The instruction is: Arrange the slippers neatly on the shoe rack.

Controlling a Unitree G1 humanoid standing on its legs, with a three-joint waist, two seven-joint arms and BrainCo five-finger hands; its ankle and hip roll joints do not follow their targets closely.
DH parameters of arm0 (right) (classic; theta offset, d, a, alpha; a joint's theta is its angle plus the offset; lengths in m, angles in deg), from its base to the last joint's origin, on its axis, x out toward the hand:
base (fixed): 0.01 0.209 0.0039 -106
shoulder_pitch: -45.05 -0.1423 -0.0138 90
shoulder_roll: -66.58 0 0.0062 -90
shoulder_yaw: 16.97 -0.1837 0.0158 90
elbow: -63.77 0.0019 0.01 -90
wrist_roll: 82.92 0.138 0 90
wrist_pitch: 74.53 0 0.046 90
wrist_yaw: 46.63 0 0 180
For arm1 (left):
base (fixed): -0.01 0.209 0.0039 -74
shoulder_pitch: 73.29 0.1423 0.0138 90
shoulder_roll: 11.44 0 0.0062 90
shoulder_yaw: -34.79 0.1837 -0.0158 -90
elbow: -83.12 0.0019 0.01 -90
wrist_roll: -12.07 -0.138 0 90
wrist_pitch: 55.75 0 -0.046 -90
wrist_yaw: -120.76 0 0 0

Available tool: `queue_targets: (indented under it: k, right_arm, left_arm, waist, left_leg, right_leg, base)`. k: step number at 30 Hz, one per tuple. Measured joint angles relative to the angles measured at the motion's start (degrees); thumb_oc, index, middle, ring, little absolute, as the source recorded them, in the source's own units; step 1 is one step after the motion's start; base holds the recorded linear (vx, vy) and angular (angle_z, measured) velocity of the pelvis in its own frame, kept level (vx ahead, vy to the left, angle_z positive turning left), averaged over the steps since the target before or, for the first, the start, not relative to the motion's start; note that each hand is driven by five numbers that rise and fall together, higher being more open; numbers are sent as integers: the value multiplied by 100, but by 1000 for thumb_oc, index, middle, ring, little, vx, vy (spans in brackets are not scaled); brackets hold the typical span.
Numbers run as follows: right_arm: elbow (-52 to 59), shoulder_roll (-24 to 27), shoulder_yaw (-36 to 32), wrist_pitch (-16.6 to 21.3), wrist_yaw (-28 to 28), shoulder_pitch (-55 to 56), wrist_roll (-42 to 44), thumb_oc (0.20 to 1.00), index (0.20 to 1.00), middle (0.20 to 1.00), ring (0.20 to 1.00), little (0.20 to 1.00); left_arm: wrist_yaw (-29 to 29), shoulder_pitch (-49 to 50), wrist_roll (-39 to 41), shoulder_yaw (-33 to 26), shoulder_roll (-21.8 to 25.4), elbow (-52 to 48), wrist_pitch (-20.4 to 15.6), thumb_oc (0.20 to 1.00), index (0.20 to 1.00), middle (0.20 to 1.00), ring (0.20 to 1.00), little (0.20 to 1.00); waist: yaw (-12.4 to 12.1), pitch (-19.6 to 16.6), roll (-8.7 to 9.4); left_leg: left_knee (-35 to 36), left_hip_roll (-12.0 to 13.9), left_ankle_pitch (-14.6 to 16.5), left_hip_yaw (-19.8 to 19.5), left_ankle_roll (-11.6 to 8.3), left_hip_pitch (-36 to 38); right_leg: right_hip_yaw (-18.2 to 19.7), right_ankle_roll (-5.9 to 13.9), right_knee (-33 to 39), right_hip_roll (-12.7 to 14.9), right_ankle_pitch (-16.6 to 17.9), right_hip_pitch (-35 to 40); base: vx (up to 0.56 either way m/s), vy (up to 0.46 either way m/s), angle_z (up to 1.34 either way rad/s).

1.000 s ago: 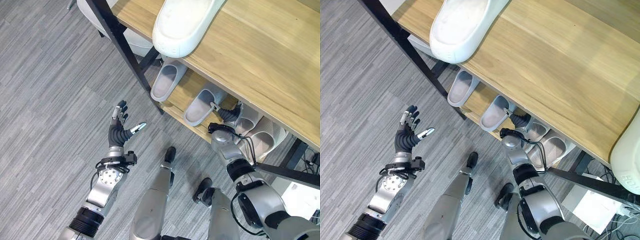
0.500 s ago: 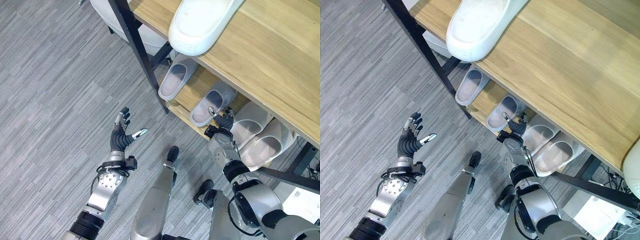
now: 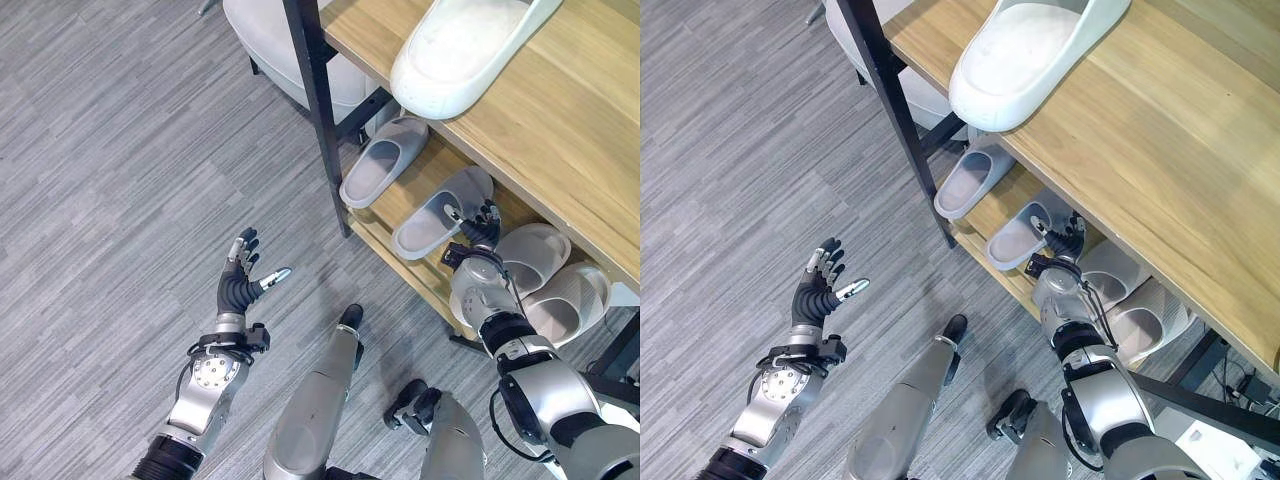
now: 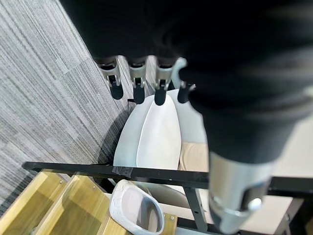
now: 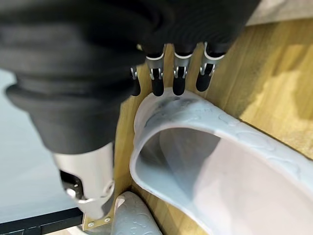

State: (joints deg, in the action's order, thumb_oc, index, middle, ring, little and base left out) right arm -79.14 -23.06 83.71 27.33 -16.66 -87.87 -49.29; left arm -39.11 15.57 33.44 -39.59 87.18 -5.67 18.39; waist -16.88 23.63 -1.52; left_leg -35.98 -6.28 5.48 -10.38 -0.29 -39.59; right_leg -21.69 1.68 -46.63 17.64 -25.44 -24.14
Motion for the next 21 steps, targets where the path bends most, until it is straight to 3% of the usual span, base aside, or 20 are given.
queue_targets:
  k: [8,12,21]
  right_arm:
    - [-74,-89,-18,-6,-60,43,4,1000,1000,1000,1000,1000]
    - [-64,-48,-64,153,-2,-93,5,1000,1000,1000,1000,1000]
    - [-65,393,132,134,206,-921,1,1000,1000,1000,1000,1000]
  left_arm:
    - [-39,48,2,-5,37,-6,9,1000,1000,1000,1000,1000]
    - [-60,66,3,-7,108,-63,9,1000,1000,1000,1000,1000]
    - [-78,-270,3,1,169,-340,-64,1000,1000,1000,1000,1000]
  waist:
    - [-3,39,45]
    - [-5,50,48]
    - [-246,219,-170]
  left_leg:
    - [-21,2,59,-91,12,-65]
    - [46,-31,-10,-124,-81,-259]
    - [49,-121,-33,-179,-117,-432]
  right_leg:
    - [-58,26,-5,-17,-63,-21]
    - [-113,44,-1,-9,-72,-209]
    - [-202,96,8,68,-99,-312]
  base:
    - [16,-26,4]
    - [5,1,8]
    - [22,-8,8]
